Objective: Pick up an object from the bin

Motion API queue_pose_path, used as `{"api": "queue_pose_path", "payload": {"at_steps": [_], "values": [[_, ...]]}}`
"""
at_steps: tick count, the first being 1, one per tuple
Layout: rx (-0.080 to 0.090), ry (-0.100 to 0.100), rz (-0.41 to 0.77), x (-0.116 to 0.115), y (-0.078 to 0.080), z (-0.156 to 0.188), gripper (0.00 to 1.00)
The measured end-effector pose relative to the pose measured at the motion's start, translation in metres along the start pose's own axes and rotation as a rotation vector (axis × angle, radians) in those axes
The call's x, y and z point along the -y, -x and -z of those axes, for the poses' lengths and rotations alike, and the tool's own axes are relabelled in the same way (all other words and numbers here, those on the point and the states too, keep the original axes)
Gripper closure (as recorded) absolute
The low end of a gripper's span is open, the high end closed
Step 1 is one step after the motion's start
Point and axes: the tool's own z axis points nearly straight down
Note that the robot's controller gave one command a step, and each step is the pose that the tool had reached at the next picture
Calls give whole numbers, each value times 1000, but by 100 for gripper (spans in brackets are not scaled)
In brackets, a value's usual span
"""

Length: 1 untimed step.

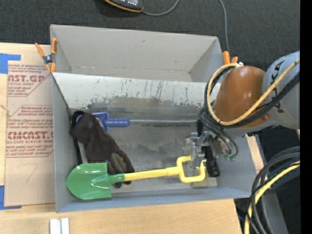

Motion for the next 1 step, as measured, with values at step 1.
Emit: {"api": "queue_pose_path", "payload": {"at_steps": [1], "values": [[-4,1,0,0,-1,12,100]]}}
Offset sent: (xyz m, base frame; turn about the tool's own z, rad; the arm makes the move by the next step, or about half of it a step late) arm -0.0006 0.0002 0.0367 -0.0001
